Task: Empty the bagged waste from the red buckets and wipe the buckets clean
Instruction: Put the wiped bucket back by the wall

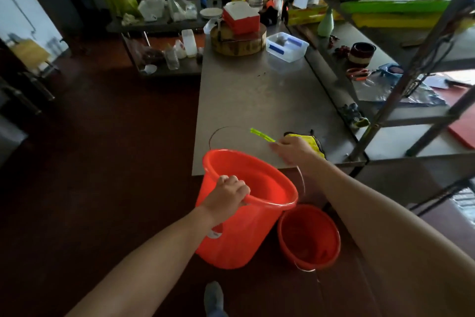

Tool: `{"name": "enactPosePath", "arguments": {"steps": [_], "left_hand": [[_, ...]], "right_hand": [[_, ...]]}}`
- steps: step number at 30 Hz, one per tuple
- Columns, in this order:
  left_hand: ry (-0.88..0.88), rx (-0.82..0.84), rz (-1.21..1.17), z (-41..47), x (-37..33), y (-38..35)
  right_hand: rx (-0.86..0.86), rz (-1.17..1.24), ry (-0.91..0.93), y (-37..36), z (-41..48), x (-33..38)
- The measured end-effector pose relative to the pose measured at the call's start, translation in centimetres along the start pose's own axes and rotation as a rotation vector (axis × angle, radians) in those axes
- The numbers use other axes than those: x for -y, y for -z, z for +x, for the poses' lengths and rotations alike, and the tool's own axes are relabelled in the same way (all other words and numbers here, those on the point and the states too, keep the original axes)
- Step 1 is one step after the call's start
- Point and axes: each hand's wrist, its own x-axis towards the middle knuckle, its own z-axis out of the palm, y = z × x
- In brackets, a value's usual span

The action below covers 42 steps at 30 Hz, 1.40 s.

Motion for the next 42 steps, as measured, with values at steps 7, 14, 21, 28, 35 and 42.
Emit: {"name": "enactPosePath", "arguments": {"steps": [7,14,21,28,35,42], "left_hand": [[-0.145,0.551,0.186,-1.2,-2.1,-2.6],[-0.018,0.110,0.014,-0.2,-1.2,-4.1],[0.087,0.381,-0.163,3.0,-0.6,-9.8],[0.084,0.372,-0.350,4.3,2.4,-13.9],[0.180,0.418,-0.357,2.9,5.3,-17.6],[0.301,0.500,-0.301,1.0,6.7,-25.2]], "right_hand": [[0.147,-0.144,0.106,-2.0,-3.6,-5.2],[0.304,-0.344,0.052,-3.5,-4.9,-11.9],[0.441,-0.504,-0.021,-3.9,-3.1,-14.4],[0.449,-0.702,-0.055,-5.1,-0.4,-16.2],[0.403,-0.849,0.026,-10.8,1.6,-19.7],[0.432,-0.928,0.051,-16.0,4.3,-26.8]]}}
